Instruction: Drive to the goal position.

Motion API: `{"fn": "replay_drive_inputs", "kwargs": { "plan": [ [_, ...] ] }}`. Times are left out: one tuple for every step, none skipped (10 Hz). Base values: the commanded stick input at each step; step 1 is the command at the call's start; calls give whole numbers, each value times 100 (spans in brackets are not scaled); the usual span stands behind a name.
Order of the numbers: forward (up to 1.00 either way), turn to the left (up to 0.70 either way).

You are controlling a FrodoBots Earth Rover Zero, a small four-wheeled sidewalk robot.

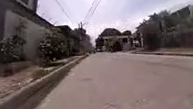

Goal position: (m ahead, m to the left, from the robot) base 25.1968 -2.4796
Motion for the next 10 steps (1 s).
{"fn": "replay_drive_inputs", "kwargs": {
  "plan": [
    [100,0],
    [100,0],
    [100,0],
    [100,0],
    [100,0],
    [100,0],
    [100,0],
    [100,0],
    [100,0],
    [100,0]
  ]
}}
